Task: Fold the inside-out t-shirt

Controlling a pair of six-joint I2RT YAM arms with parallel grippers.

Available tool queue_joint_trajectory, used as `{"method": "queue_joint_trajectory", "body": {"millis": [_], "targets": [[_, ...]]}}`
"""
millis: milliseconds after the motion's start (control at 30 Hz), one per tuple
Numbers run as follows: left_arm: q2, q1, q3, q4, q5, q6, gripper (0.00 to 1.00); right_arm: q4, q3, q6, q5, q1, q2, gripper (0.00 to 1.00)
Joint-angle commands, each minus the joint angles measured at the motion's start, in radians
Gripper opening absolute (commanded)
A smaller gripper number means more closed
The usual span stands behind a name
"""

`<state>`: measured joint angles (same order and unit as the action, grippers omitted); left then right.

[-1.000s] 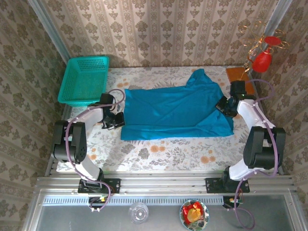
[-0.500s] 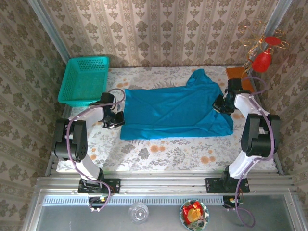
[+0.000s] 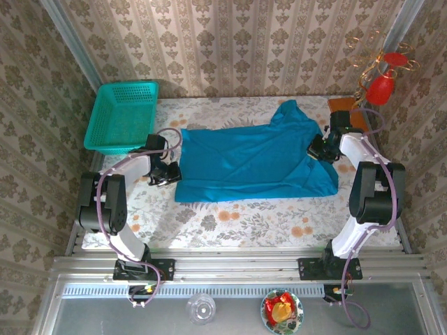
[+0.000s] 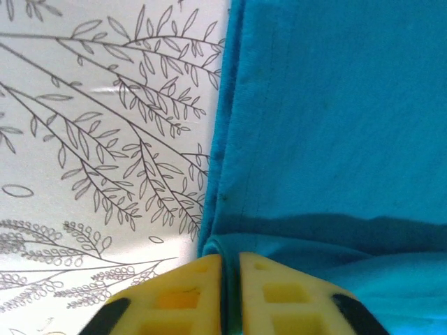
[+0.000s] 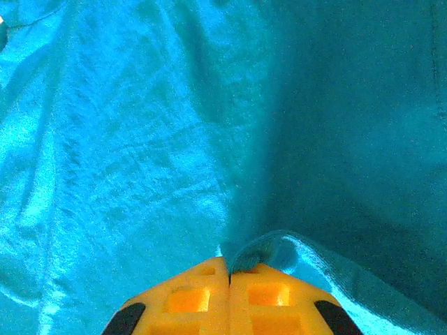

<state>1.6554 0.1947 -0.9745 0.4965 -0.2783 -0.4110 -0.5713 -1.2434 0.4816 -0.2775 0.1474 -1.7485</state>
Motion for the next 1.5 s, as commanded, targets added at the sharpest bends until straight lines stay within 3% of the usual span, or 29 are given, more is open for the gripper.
{"method": "queue_joint_trajectory", "body": {"millis": [0, 233, 400, 533, 667, 833, 1133, 1467], "targets": [[-0.099, 0.006, -0.021, 0.004, 0.049, -0.005, 0.25, -0.010, -0.030, -0.005, 0.006, 0.006, 0.012, 0.21], [-0.198, 0.113, -0.006, 0.048, 0.060, -0.061, 0.27, -0.040, 0.047, 0.007, 0.008, 0.003, 0.177, 0.51], [-0.183, 0.212, 0.070, 0.013, 0.061, -0.109, 0.14, -0.071, 0.162, -0.018, -0.046, 0.003, 0.264, 0.63], [-0.135, 0.222, 0.138, -0.044, 0.049, -0.122, 0.07, -0.040, 0.269, -0.022, -0.137, 0.003, 0.280, 0.71], [-0.079, 0.206, 0.175, -0.066, 0.053, -0.108, 0.06, 0.000, 0.320, -0.033, -0.134, 0.012, 0.236, 0.86], [-0.055, 0.176, 0.213, -0.074, 0.041, -0.106, 0.06, 0.096, 0.345, -0.029, -0.166, 0.093, 0.148, 0.89], [-0.154, 0.101, 0.315, -0.069, 0.017, -0.112, 0.06, 0.077, 0.417, 0.063, -0.013, 0.197, 0.131, 0.90], [-0.324, 0.071, 0.385, -0.001, 0.000, -0.143, 0.07, -0.045, 0.525, 0.085, -0.013, 0.172, 0.402, 0.83]]}}
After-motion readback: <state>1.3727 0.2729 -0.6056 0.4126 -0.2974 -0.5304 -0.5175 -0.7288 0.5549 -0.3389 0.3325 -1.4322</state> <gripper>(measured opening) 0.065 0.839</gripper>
